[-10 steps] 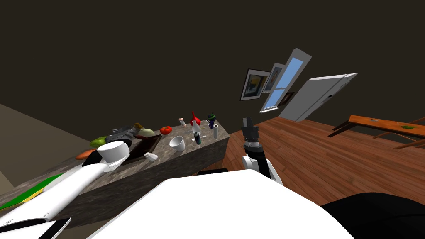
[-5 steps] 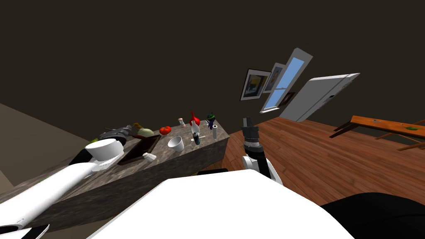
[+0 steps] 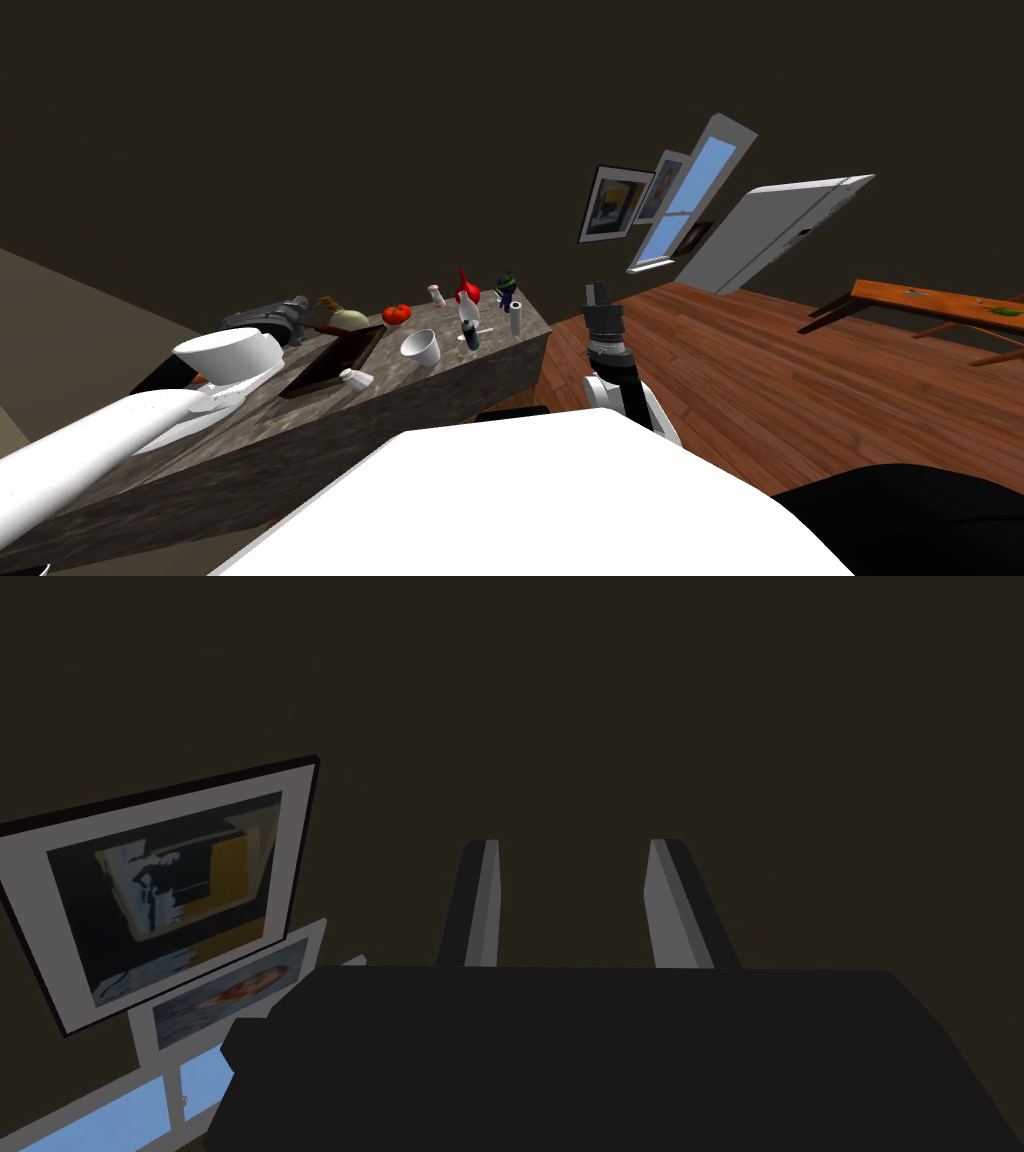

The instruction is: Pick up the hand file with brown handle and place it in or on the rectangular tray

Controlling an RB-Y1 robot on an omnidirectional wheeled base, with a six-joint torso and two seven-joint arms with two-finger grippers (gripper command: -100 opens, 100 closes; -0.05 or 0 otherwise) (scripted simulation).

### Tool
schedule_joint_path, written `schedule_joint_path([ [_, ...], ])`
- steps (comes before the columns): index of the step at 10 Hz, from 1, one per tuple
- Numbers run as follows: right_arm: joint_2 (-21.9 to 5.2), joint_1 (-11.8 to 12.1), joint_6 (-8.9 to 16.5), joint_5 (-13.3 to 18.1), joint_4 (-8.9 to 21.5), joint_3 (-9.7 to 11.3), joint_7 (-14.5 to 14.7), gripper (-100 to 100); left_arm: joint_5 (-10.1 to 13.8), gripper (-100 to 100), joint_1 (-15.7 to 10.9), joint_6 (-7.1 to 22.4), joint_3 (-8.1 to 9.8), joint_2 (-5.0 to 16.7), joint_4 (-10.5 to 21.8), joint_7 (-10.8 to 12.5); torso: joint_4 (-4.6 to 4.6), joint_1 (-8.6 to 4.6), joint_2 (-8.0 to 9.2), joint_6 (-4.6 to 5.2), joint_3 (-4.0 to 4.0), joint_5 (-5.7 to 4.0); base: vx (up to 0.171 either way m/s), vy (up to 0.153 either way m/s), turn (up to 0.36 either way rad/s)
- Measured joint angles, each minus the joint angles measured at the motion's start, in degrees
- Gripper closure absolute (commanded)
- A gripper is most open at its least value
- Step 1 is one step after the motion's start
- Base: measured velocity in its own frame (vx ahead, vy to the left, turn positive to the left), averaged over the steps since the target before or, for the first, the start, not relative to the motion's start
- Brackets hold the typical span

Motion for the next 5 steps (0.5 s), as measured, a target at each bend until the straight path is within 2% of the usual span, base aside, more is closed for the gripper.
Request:
schedule_joint_path([
  [5, 0.0, 0.0, 0.0, 0.0, 0.0, 0.0, 0.0, 0, 0.0, 0, 0.0, 0.0, 0.00, 0.0, 0.0, 0.0, 0.00, 0.08, 0.01, 0.00, 0.01, 0.02, 0.000, 0.000, 0.000],
])
